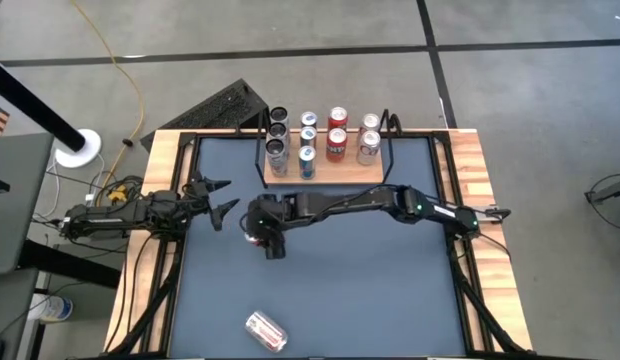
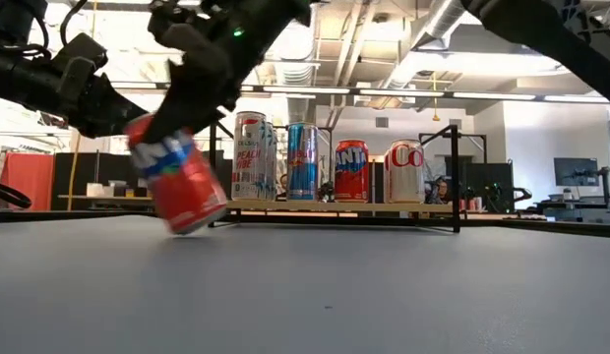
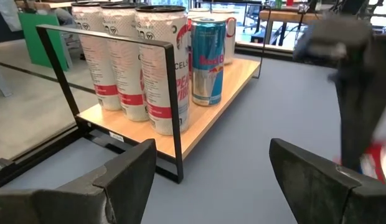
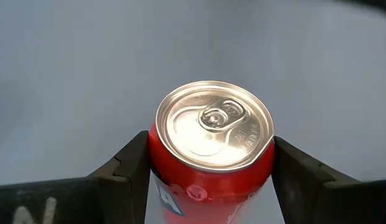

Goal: Place canned beverage on shelf
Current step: Put the red soda can on the shelf aligned with the other red soda cans

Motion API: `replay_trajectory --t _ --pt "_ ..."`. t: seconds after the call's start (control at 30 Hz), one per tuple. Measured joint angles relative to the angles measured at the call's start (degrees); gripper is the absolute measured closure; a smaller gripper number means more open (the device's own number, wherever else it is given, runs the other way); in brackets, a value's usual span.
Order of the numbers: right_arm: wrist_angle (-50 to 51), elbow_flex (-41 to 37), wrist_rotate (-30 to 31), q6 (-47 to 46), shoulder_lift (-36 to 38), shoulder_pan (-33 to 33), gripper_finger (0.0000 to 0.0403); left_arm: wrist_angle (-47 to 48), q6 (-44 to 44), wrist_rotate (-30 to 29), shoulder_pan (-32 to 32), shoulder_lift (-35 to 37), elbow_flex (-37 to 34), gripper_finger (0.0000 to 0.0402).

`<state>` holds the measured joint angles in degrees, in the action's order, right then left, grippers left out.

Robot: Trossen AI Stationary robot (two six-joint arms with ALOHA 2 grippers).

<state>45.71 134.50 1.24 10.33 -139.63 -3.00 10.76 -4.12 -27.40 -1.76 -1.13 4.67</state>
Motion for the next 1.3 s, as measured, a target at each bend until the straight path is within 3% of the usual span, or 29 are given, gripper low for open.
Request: replay_trajectory --t 0.37,0.7,0.87,1.1,1.3 --pt "25.8 0.1 -4.4 4.7 8.0 2.5 0.0171 0.0 0.0 0.0 0.0 0.0 0.0 0.0101" --pt "39.3 -2.6 -8.2 6.3 16.4 4.4 0.0174 0.0 0.0 0.0 0.0 0.0 0.0 0.0101" --pt "32.9 -21.9 -11.0 6.3 29.3 7.7 0.0173 0.0 0.0 0.0 0.0 0.0 0.0 0.0101" --pt "3.7 -60.5 -14.5 6.2 55.3 12.3 0.0171 0.0 0.0 0.0 0.0 0.0 0.0 0.0101" --pt "-23.3 -82.5 -15.2 5.8 72.5 12.5 0.0171 0.0 0.0 0.0 0.0 0.0 0.0 0.0101"
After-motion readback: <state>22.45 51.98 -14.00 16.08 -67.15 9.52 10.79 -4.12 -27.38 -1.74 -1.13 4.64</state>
